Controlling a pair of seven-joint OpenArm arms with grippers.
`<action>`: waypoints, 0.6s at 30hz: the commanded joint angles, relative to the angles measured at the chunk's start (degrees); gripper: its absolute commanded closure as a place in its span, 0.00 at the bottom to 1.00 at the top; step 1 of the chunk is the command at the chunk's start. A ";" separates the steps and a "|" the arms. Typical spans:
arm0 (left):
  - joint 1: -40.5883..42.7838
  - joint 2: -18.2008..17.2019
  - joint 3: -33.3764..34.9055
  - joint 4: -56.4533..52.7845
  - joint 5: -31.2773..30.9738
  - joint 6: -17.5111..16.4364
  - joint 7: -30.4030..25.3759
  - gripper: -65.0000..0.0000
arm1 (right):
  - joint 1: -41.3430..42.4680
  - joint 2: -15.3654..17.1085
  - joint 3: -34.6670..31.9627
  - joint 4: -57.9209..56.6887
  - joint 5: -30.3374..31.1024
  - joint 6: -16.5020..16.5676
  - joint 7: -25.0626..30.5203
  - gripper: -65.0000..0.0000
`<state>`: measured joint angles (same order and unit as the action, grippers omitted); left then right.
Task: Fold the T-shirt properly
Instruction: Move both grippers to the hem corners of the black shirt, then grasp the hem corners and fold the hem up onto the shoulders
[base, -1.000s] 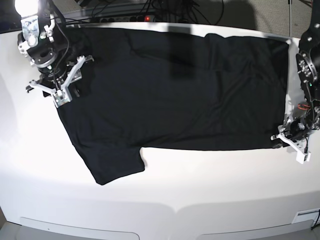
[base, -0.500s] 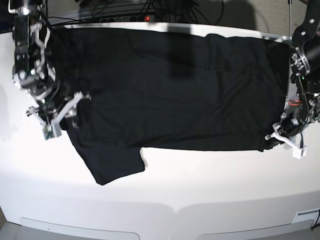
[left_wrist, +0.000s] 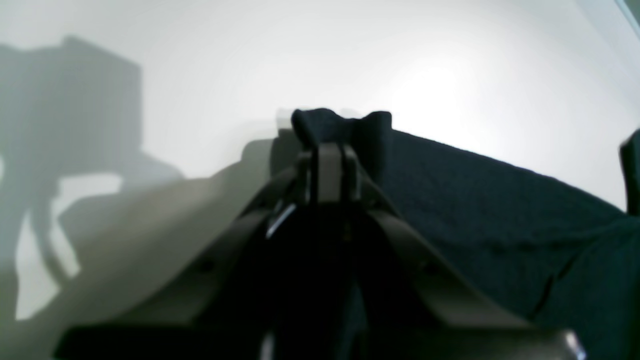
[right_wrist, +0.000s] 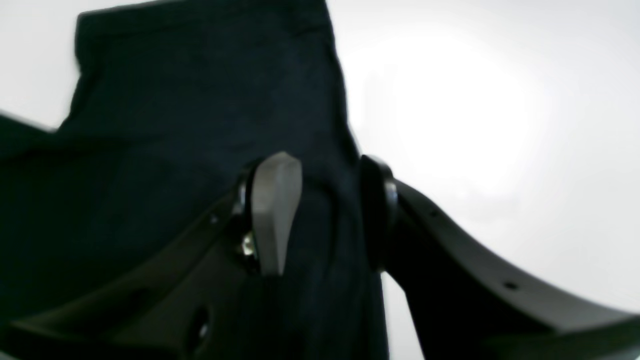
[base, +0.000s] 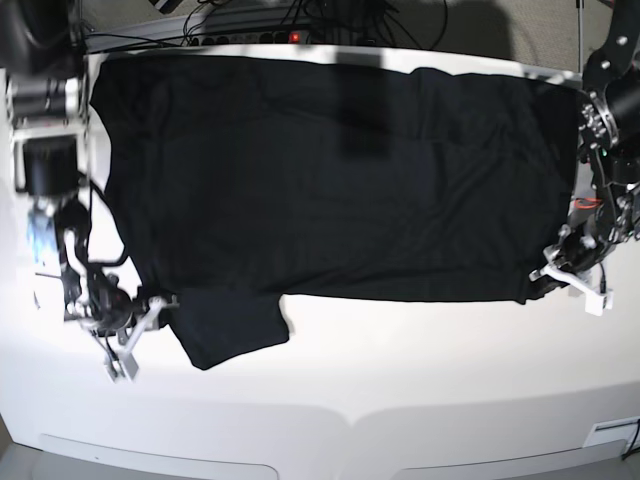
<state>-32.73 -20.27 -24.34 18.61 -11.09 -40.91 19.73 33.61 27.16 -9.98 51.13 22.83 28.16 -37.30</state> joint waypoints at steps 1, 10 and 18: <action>-0.59 -0.42 0.15 0.09 1.84 0.91 2.54 1.00 | 4.92 0.37 -1.36 -3.02 0.33 0.61 1.31 0.60; -0.59 -0.42 0.15 0.09 1.84 0.91 3.87 1.00 | 19.02 -3.96 -10.10 -30.91 -7.78 3.56 13.22 0.56; -0.59 -0.39 0.17 0.09 1.84 0.91 4.11 1.00 | 18.58 -5.60 -10.08 -37.33 -10.67 1.16 16.94 0.56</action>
<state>-32.73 -20.18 -24.34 18.63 -11.35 -40.91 20.80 49.84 20.67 -20.25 13.23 11.92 29.54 -21.39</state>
